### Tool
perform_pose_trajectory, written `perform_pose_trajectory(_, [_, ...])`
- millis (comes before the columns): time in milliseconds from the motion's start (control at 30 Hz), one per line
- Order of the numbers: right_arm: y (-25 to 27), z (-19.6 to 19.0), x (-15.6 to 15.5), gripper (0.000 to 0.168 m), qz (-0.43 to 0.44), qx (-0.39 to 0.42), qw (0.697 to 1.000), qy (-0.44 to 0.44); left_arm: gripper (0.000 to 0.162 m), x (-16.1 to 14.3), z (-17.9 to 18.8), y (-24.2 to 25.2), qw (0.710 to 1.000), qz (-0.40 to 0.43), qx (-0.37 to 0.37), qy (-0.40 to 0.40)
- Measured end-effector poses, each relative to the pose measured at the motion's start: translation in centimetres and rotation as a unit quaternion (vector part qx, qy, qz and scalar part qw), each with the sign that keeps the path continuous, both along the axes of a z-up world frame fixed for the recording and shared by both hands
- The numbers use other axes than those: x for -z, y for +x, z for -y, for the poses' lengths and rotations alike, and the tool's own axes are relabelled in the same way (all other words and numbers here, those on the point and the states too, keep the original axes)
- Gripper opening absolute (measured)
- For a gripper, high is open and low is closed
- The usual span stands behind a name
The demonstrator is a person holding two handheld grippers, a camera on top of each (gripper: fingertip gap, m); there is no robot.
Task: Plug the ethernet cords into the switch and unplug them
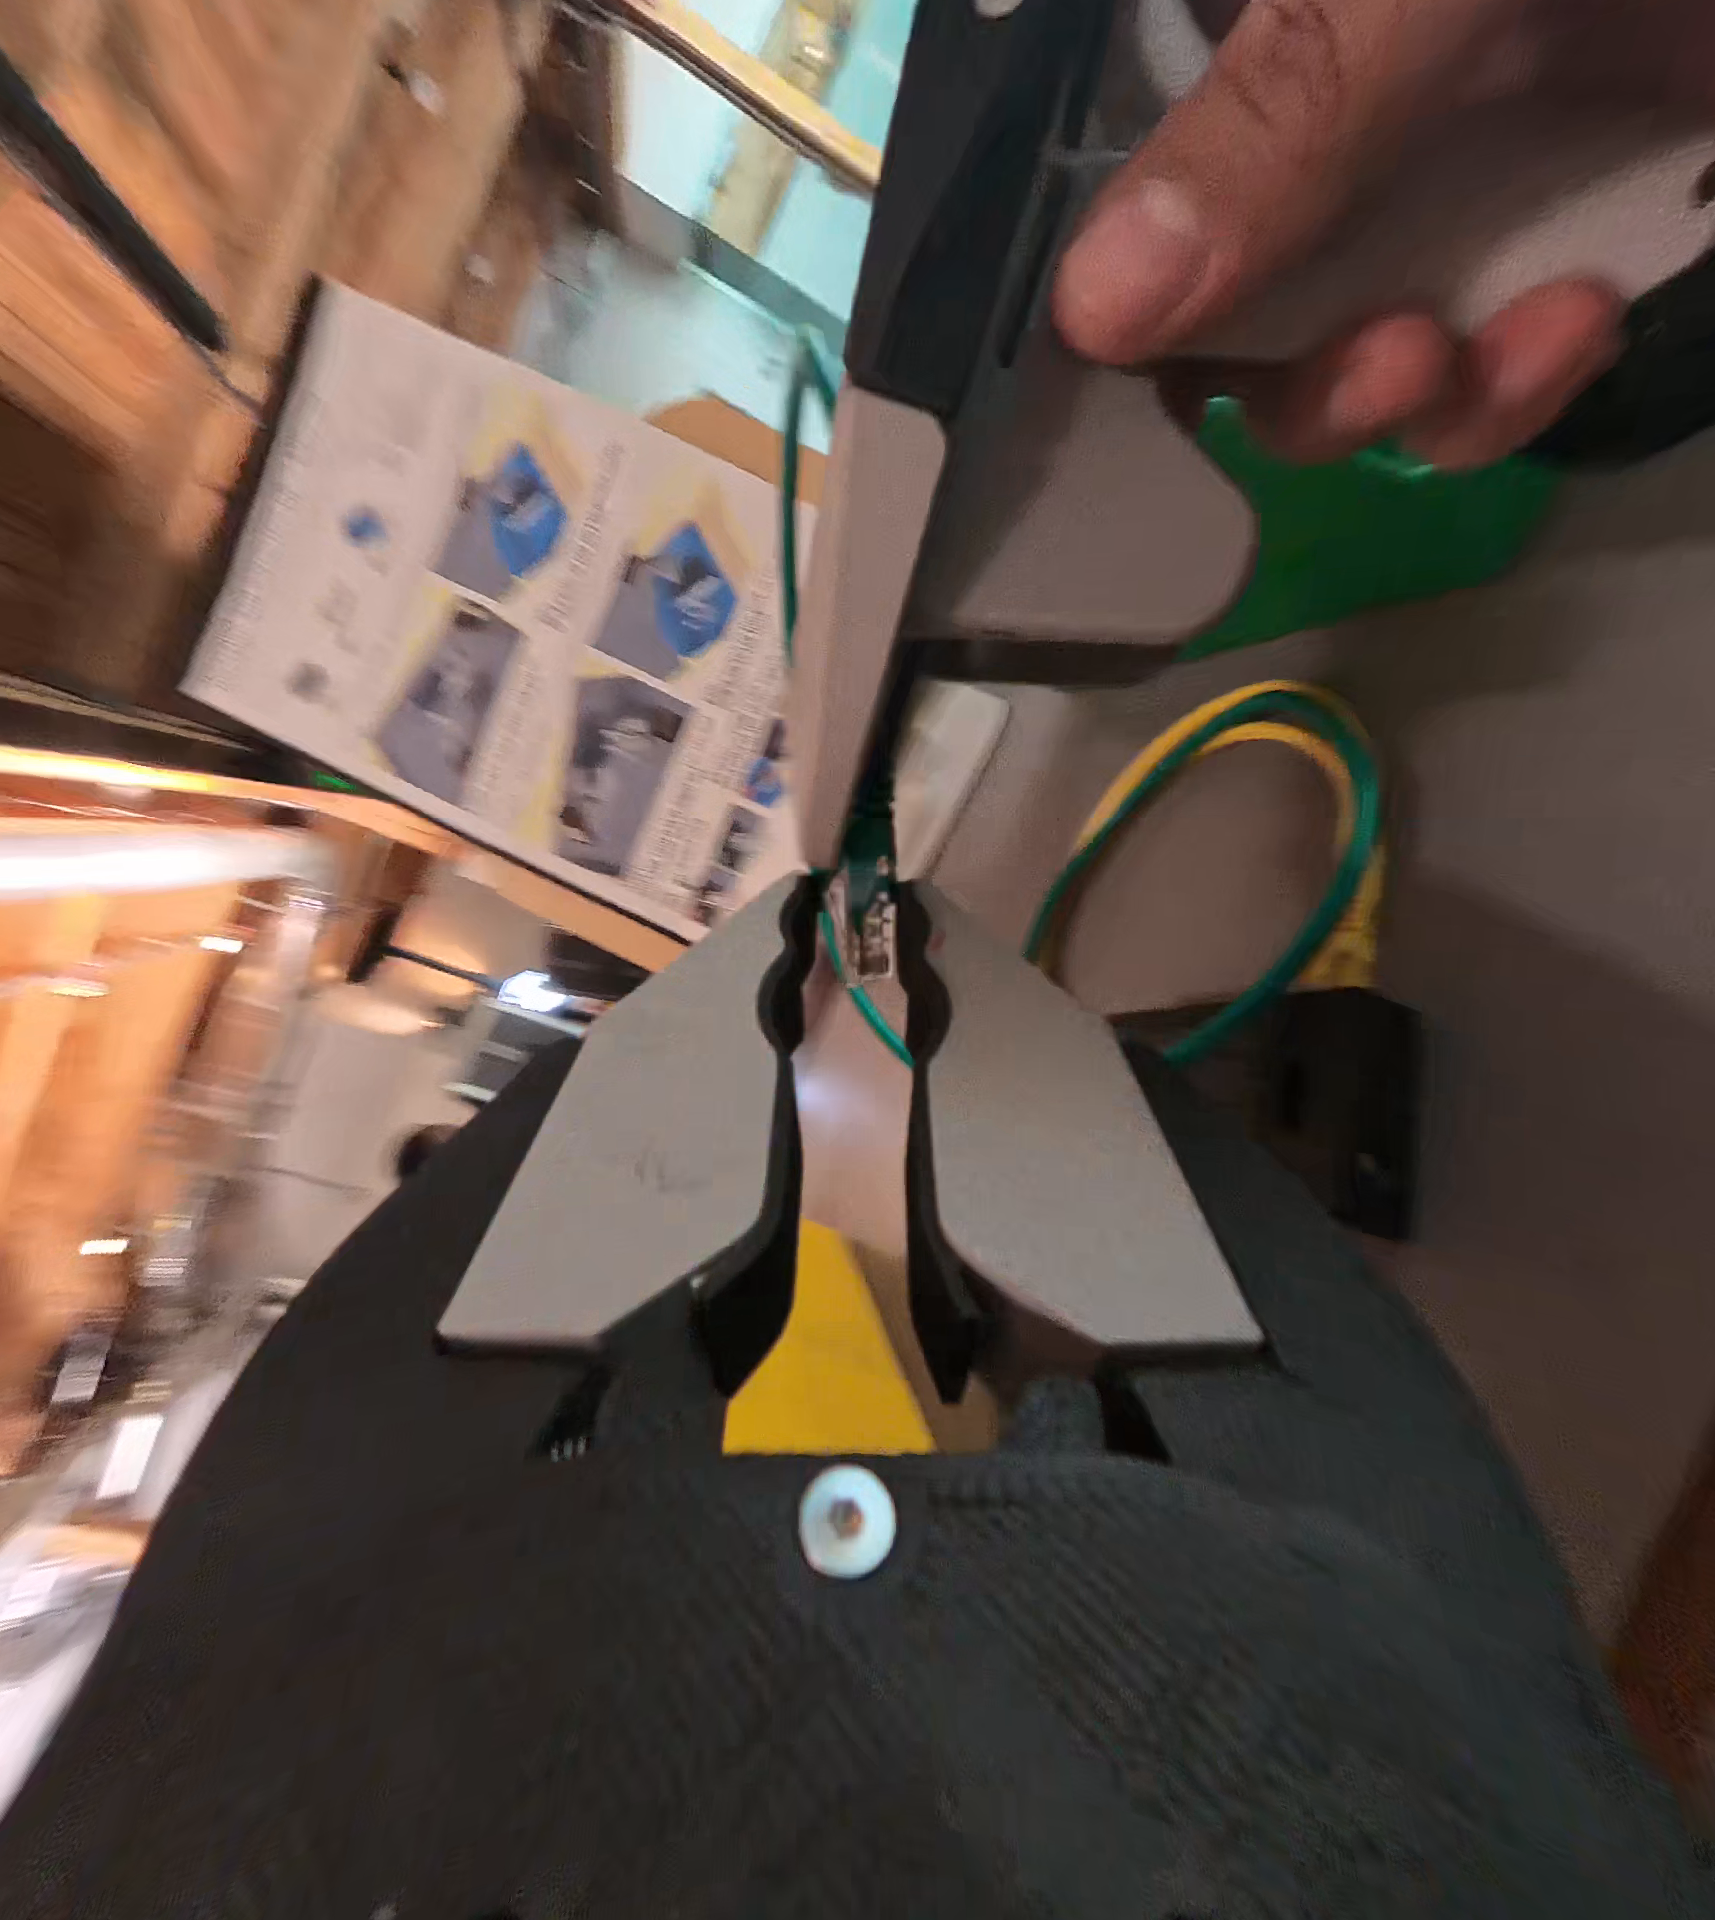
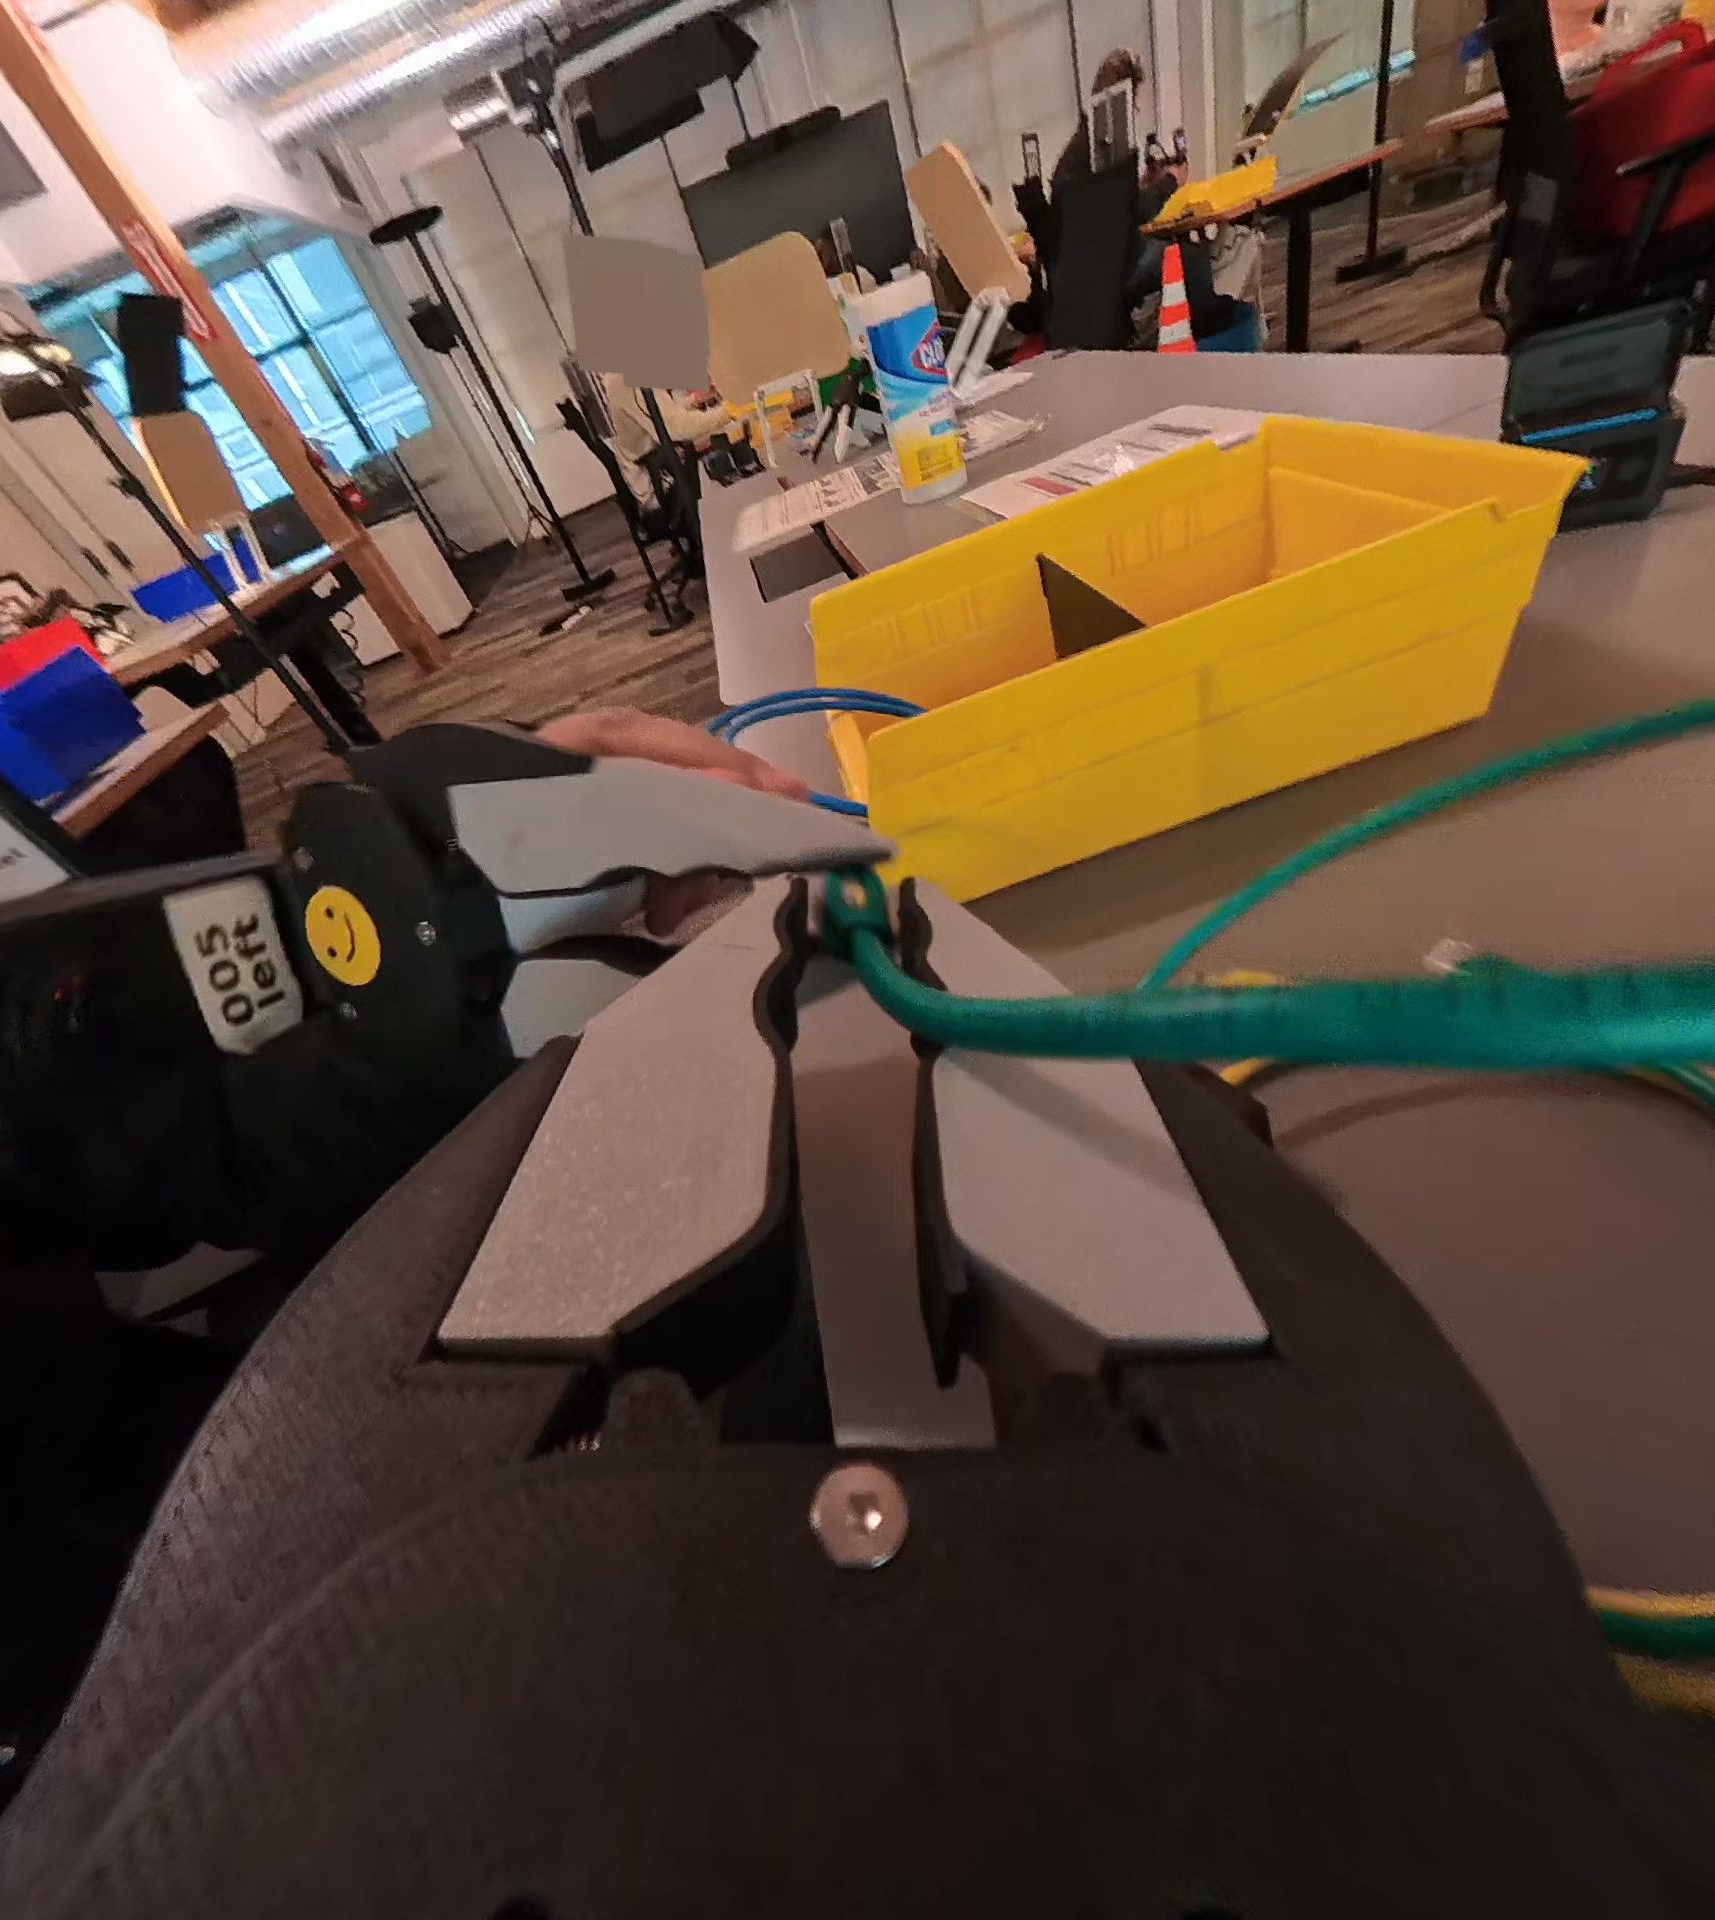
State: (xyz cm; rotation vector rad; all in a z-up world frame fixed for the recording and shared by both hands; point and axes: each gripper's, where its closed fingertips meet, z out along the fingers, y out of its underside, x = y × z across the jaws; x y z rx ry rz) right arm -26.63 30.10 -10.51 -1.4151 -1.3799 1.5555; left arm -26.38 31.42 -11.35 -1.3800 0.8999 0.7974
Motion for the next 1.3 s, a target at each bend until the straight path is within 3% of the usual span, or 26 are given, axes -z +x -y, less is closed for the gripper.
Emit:
perform_pose_trajectory(333, [0.6, 0.2, 0.0, 0.018, 0.002, -0.026, 0.999, -0.030, 0.012, -1.9, 0.7, 0.1, 0.980, -0.143, -0.024, 0.134])
perform_pose_trajectory(533, [0.1, 0.8, 0.2, 0.016, -0.004, -0.046, 0.996, -0.077, 0.012, -1.4, 0.7, 0.3, 0.972, -0.183, -0.025, 0.147])
perform_pose_trajectory(700, [0.1, 0.5, 0.6, 0.014, 0.003, -0.030, 0.998, -0.046, 0.012, -1.0, 0.5, 0.2, 0.988, -0.112, -0.006, 0.103])
perform_pose_trajectory(833, [0.4, 0.6, 1.0, 0.010, 0.024, -0.027, 0.999, -0.013, 0.015, -0.5, 0.7, 0.2, 0.999, 0.021, 0.043, 0.027])
perform_pose_trajectory(900, [0.5, -0.8, 1.5, 0.010, 0.040, 0.015, 0.999, 0.016, 0.020, 0.1, 0.8, -0.7, 0.993, 0.103, 0.051, -0.039])
perform_pose_trajectory(1000, [1.2, -2.4, 1.8, 0.010, 0.055, 0.048, 0.997, 0.033, 0.015, 0.7, 1.3, -2.0, 0.972, 0.199, 0.066, -0.102])
perform_pose_trajectory(1133, [1.8, -3.2, 1.7, 0.009, 0.056, 0.058, 0.997, 0.022, 0.039, 4.8, 0.9, -2.6, 0.933, 0.277, 0.065, -0.221])
perform_pose_trajectory(1267, [2.3, -3.2, 1.4, 0.009, 0.055, 0.052, 0.997, 0.022, 0.075, 8.1, -0.8, -2.3, 0.908, 0.303, 0.059, -0.282])
perform_pose_trajectory(1300, [2.5, -3.3, 1.4, 0.009, 0.055, 0.055, 0.997, 0.025, 0.075, 8.5, -1.2, -2.1, 0.905, 0.297, 0.062, -0.298])
